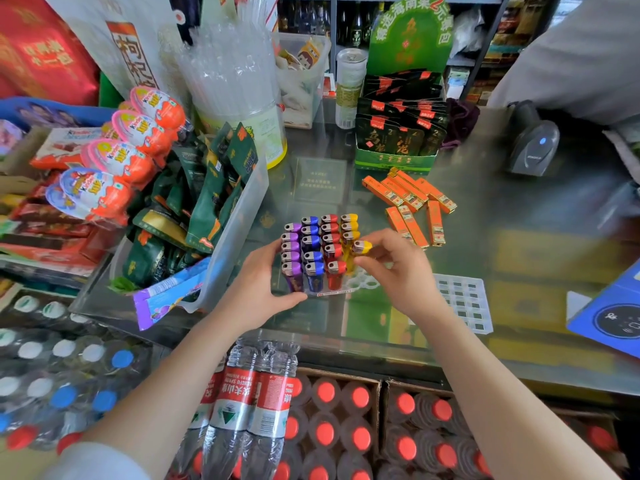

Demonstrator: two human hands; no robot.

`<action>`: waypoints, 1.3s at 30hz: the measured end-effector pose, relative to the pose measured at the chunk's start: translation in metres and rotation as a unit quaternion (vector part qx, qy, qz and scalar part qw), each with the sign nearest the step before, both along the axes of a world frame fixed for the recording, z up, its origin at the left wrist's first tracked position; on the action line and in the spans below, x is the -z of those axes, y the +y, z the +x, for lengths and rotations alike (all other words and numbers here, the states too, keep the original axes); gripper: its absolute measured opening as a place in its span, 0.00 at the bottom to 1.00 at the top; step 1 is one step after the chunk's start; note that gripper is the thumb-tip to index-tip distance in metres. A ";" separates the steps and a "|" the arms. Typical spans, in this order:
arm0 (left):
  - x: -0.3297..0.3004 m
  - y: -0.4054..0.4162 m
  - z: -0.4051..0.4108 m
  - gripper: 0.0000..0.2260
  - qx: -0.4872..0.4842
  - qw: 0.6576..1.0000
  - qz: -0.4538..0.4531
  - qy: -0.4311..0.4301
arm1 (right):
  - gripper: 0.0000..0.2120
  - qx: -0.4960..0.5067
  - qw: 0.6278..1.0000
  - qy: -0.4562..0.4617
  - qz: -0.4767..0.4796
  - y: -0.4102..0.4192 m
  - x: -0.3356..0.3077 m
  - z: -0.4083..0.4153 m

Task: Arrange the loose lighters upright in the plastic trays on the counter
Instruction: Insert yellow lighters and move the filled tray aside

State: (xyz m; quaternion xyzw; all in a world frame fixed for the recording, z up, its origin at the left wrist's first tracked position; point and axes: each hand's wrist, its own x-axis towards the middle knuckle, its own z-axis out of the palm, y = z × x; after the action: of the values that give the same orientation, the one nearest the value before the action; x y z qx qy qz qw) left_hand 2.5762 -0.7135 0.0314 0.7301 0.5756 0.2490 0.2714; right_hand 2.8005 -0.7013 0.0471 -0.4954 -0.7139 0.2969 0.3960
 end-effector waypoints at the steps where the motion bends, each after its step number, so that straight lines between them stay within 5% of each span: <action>1: 0.000 0.000 0.000 0.31 0.001 1.000 0.003 -0.003 | 0.06 -0.005 1.000 -0.020 0.012 0.002 0.000 0.001; 14: -0.002 0.001 0.002 0.33 -0.020 1.000 -0.004 0.010 | 0.10 0.033 0.986 -0.154 0.056 0.000 0.006 -0.006; 25: -0.007 0.016 0.007 0.26 -0.030 0.999 -0.009 -0.029 | 0.14 -0.005 0.927 -0.353 0.124 -0.002 0.023 0.000; 31: -0.015 0.013 0.004 0.32 -0.104 0.991 0.017 0.085 | 0.12 0.015 0.924 -0.369 0.094 0.024 0.019 -0.015; 39: -0.066 0.010 0.010 0.14 -0.029 0.976 0.138 0.164 | 0.11 0.050 0.933 -0.357 -0.016 0.076 0.008 -0.044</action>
State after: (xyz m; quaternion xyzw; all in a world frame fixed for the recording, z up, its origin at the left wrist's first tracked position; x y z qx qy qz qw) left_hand 2.5857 -0.7037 0.0978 0.7742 0.5937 0.2102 0.0625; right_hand 2.7566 -0.6258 0.0394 -0.6097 -0.7780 0.0916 0.1213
